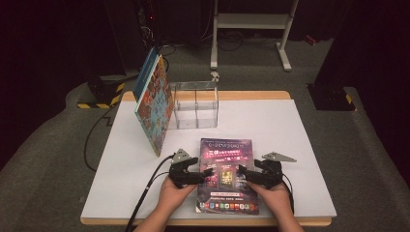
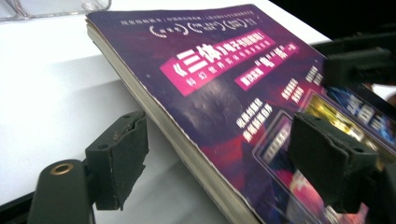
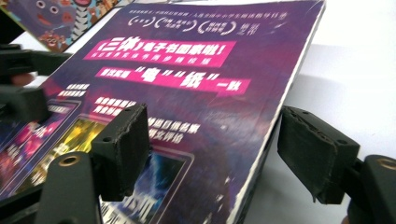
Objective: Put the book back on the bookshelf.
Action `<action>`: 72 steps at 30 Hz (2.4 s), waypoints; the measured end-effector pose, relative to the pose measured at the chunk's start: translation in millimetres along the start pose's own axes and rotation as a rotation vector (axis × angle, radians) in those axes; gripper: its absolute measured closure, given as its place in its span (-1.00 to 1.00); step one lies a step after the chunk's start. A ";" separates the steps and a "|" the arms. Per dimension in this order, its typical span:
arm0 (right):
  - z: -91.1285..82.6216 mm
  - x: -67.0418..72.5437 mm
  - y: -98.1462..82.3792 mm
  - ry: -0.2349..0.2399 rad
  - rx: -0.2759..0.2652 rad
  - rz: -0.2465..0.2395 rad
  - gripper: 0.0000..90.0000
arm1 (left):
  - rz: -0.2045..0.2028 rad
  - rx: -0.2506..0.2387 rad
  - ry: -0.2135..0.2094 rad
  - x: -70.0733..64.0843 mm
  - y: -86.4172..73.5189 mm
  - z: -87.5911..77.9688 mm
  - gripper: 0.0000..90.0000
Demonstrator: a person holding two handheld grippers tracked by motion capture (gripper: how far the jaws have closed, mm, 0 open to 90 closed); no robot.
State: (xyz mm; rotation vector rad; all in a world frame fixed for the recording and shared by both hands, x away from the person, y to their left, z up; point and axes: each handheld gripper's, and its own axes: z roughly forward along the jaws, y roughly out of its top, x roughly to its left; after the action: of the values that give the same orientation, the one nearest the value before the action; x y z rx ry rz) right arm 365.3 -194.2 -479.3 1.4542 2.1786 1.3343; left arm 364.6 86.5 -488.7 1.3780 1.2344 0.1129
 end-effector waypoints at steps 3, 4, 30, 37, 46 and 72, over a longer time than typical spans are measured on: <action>-3.2 0.9 -3.5 0.010 -0.001 -0.009 -0.46 | -0.038 0.019 -0.006 2.7 0.9 5.0 -0.65; -4.0 1.3 -4.4 0.011 -0.002 -0.009 -0.46 | -0.048 0.017 -0.008 2.5 1.3 6.5 -0.66; -6.1 4.4 -9.8 0.024 -0.012 -0.019 -0.45 | -0.077 0.113 -0.048 -1.6 1.1 18.7 -0.77; -8.5 4.3 -9.1 0.022 -0.020 -0.029 -0.32 | -0.012 0.093 -0.030 -8.0 3.0 10.9 -0.48; -14.2 7.0 -7.1 0.005 -0.039 -0.069 -0.08 | 0.067 0.053 -0.008 -13.6 6.5 0.1 0.05; -19.4 17.5 3.4 -0.009 -0.084 -0.103 0.53 | 0.131 -0.029 -0.011 -25.2 15.5 -15.3 0.63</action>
State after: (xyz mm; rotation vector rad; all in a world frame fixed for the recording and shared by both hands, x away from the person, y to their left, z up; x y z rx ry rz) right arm 347.3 -190.6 -460.5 1.2970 2.1332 1.3637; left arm 352.1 83.6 -458.0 1.4319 1.1289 0.2141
